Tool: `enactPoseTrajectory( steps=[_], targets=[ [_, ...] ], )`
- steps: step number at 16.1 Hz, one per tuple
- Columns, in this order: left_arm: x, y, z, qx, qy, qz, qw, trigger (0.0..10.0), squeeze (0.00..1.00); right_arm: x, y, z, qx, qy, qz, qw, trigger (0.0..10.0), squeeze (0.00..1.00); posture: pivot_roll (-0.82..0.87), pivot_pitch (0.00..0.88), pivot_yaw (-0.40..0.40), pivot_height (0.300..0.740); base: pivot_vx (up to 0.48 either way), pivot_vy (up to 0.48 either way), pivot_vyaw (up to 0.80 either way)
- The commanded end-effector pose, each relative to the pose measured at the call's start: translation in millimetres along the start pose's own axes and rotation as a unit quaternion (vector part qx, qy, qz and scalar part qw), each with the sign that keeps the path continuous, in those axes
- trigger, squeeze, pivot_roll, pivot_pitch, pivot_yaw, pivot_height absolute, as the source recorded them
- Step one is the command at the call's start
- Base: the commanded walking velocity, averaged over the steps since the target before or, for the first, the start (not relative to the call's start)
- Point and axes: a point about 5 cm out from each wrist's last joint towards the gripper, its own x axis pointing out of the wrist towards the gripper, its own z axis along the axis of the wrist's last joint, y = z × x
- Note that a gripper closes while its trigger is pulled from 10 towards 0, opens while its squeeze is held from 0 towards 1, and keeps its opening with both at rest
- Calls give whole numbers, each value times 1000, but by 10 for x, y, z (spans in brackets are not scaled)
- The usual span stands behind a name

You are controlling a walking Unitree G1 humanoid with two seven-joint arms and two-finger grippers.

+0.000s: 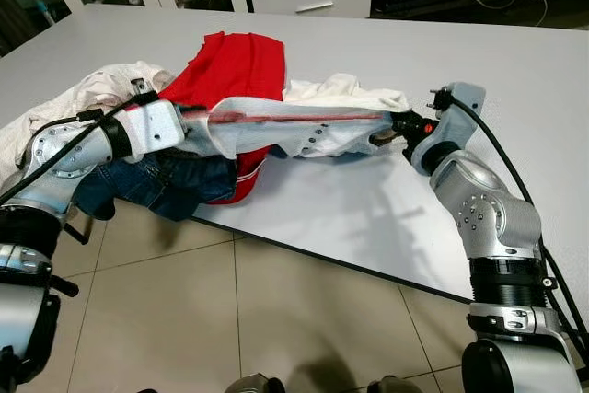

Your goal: Hang hanger

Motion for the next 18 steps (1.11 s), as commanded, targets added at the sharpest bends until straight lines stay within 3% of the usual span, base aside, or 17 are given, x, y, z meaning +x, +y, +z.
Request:
enactPoseTrajectory(
  steps=[1, 5, 11, 14, 18],
  targets=[
    [-215, 138, -172, -2, 65, 18, 998, 0, 0, -48, -138, 213, -35, -40, -39, 998, 0, 0, -129, 17, 139, 740, 0, 0, 0],
    [-152, 152, -196, 7, 98, 22, 995, 0, 0, -68, 55, 265, -112, -51, 0, 992, 0, 0, -129, 15, 136, 740, 0, 0, 0],
    [129, 192, -86, 29, 116, 48, 992, 0, 0, -173, 486, 358, -232, -80, 89, 965, 0, 0, -130, 12, 137, 740, 0, 0, 0],
    [269, 148, -13, 36, 110, 37, 993, 0, 0, -186, 550, 356, -273, -84, 93, 954, 0, 0, -131, 12, 140, 740, 0, 0, 0],
    [278, 145, -46, 57, 136, 29, 989, 0, 0, -179, 486, 331, -282, -70, 73, 954, 0, 0, -134, 9, 143, 740, 0, 0, 0]
  ],
)
